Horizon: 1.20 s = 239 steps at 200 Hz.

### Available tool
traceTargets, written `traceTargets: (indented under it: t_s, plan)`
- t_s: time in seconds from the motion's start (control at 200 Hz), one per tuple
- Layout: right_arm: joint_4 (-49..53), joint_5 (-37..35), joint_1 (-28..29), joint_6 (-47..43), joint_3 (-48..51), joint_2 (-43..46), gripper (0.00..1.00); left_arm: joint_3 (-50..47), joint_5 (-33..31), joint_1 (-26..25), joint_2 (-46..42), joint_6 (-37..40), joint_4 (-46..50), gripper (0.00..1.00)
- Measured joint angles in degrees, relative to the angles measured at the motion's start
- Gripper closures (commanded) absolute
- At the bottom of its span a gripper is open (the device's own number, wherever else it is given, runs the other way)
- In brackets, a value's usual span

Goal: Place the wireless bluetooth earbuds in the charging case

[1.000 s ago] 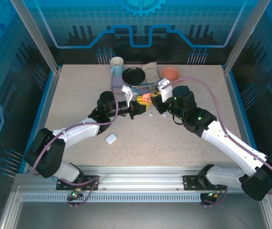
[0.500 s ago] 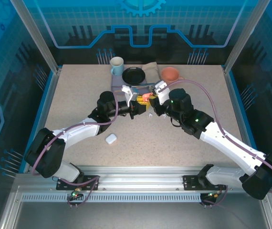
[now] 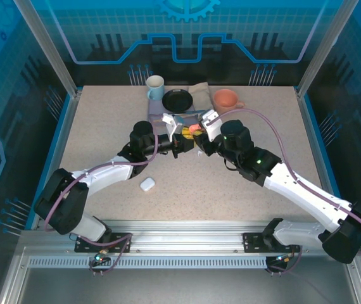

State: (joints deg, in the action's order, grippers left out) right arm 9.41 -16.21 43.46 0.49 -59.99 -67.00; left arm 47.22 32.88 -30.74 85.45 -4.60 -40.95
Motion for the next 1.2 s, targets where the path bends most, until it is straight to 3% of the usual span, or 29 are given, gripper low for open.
traceTargets:
  t_s: [0.205, 0.62, 0.875, 1.045, 1.196]
  plan:
    - [1.4, 0.3, -2.0, 4.0, -1.4, 0.0, 0.36, 0.0, 0.0, 0.2, 0.0, 0.0, -0.5, 1.0]
    - [3.7, 9.6, -12.9, 16.4, -5.2, 1.0, 0.28, 0.0, 0.0, 0.2, 0.0, 0.0, -1.4, 1.0]
    - [7.2, 26.0, -21.9, 21.2, -13.5, -6.5, 0.22, 0.0, 2.5, 0.2, 0.0, 0.2, -1.3, 1.0]
    - [8.0, 37.5, -22.5, 22.4, -15.6, -12.9, 0.23, 0.0, 4.5, 0.2, 0.0, 0.2, -1.2, 1.0]
    - [8.5, 43.5, -22.5, 23.9, -15.5, -15.4, 0.24, 0.4, 4.9, 0.2, 0.2, 0.2, -0.2, 1.0]
